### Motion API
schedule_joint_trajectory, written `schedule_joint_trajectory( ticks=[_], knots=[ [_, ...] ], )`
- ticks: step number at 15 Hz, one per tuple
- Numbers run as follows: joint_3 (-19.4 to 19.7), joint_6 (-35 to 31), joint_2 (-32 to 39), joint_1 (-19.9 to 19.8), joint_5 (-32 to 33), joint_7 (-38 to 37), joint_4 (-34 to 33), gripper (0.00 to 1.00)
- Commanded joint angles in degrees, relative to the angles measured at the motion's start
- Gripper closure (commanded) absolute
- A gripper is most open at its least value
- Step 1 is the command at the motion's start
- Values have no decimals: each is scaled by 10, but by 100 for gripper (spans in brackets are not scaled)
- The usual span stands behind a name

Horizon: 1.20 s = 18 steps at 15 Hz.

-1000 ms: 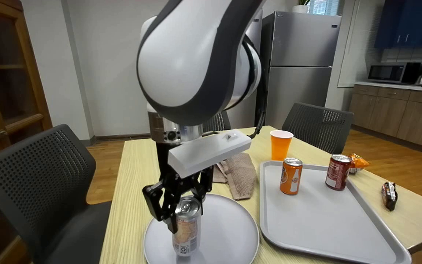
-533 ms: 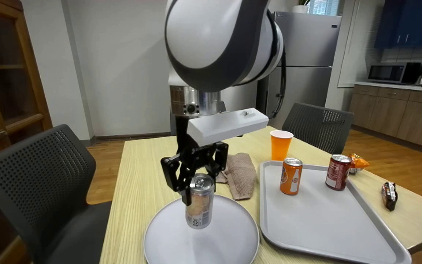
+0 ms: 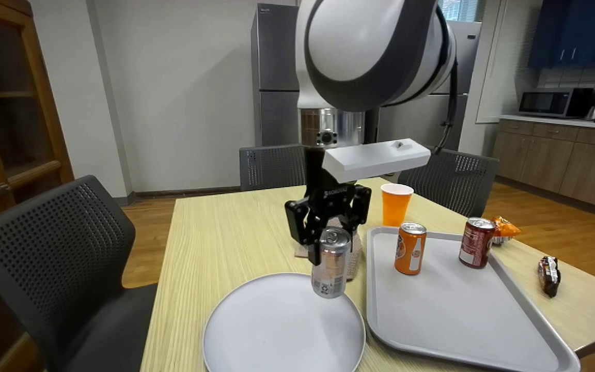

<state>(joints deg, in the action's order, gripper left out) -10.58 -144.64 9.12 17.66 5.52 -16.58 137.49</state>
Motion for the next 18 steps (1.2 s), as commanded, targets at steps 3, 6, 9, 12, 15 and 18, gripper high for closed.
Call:
schedule_joint_trajectory(
  ticks=[3, 6, 9, 12, 15, 18],
  knots=[
    [20, 1, -61, -44, -15, 4, 59, 62],
    [36, 3, -73, -65, -14, 1, 79, 62],
    [56, 3, -82, -90, -15, 3, 95, 62],
    [75, 2, -84, -114, -17, 8, 107, 62],
    [95, 0, -81, -137, -21, 15, 114, 62],
    [114, -1, -72, -158, -19, 21, 115, 62]
  ],
)
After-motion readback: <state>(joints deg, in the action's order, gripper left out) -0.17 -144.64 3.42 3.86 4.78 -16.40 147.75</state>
